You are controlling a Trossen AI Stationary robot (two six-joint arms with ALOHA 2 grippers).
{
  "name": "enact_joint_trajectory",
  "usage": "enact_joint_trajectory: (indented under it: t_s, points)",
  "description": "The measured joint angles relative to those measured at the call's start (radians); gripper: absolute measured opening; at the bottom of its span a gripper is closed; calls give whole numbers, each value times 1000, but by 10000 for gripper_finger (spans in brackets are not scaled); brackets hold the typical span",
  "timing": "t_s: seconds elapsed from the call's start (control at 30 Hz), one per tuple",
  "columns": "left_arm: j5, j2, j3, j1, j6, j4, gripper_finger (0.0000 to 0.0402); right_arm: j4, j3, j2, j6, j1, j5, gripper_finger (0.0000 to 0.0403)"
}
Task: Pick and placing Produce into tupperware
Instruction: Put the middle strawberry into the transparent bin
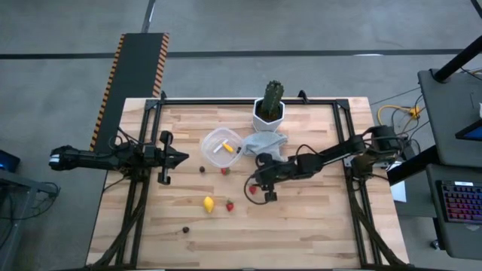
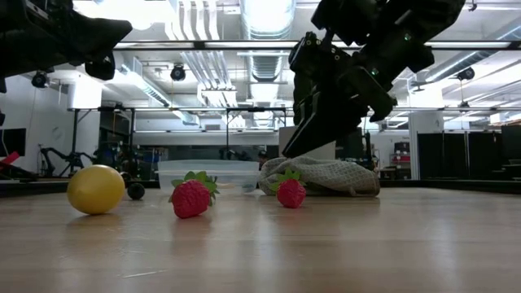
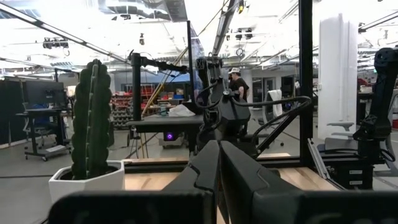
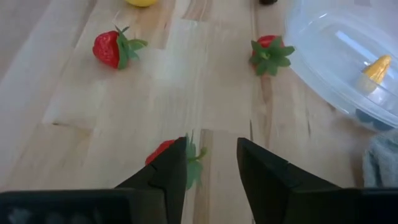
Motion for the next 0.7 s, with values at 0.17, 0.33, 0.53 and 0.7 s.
enact_joint_trajectory:
  t_s: [0.17,0.33,0.53,0.7]
  points:
    - [0,0,0,0,0,-2,0,25,0,17,0,-3,0,134]
    - [0,3,0,0,0,-2,0,38,-2,38,-1,-7,0,129]
    - [0,9,0,0,0,-2,0,43,-2,59,0,-11,-1,125]
    - [0,10,0,0,0,-2,0,41,-2,83,4,-13,0,127]
